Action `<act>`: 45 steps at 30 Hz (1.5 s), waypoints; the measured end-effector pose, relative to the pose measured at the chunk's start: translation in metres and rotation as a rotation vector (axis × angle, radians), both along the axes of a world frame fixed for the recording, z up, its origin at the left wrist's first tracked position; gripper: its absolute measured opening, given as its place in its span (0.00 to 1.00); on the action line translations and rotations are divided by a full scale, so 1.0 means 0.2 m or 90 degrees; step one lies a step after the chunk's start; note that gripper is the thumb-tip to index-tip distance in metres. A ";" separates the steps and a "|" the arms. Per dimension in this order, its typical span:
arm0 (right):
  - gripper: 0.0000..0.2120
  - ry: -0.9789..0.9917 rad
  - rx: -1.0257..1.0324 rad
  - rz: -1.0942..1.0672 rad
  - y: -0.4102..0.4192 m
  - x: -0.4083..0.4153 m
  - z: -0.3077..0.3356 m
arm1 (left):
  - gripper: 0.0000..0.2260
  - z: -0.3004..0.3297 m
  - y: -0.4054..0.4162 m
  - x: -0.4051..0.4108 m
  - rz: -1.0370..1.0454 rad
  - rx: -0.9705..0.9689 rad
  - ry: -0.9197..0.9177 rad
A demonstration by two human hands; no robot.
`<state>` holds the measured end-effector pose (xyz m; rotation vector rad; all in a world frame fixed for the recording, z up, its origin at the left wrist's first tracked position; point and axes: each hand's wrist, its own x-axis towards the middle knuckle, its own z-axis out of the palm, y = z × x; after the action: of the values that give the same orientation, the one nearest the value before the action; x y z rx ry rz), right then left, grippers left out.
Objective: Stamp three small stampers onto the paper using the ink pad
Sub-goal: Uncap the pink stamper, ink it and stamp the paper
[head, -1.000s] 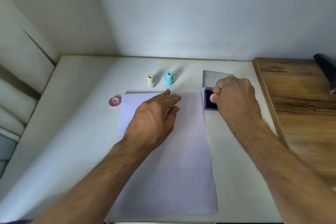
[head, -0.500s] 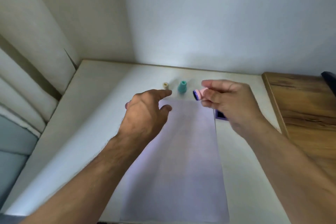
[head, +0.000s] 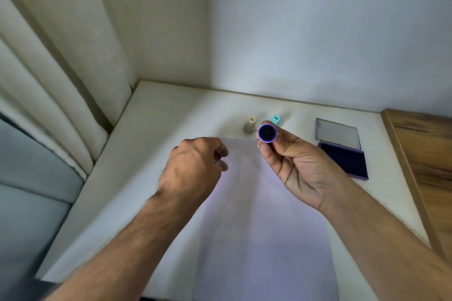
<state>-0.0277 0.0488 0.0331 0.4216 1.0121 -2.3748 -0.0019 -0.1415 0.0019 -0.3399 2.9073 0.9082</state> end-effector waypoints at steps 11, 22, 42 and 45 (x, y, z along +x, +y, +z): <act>0.12 -0.004 0.013 -0.029 -0.12 0.02 -0.06 | 0.16 0.00 -0.01 0.02 -0.003 -0.083 -0.037; 0.12 0.001 0.080 -0.050 -0.13 0.03 -0.08 | 0.22 -0.03 -0.03 0.02 -0.034 -0.090 -0.047; 0.11 0.061 0.094 -0.044 -0.14 0.05 -0.10 | 0.18 -0.03 -0.02 0.03 -0.065 -0.087 -0.018; 0.10 0.081 0.212 -0.095 -0.14 0.03 -0.11 | 0.19 -0.03 -0.01 0.03 -0.069 -0.083 -0.023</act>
<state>-0.0211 0.0217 0.0120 0.4855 1.4926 -2.3897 0.0037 -0.1440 -0.0040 -0.2017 2.9265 0.6913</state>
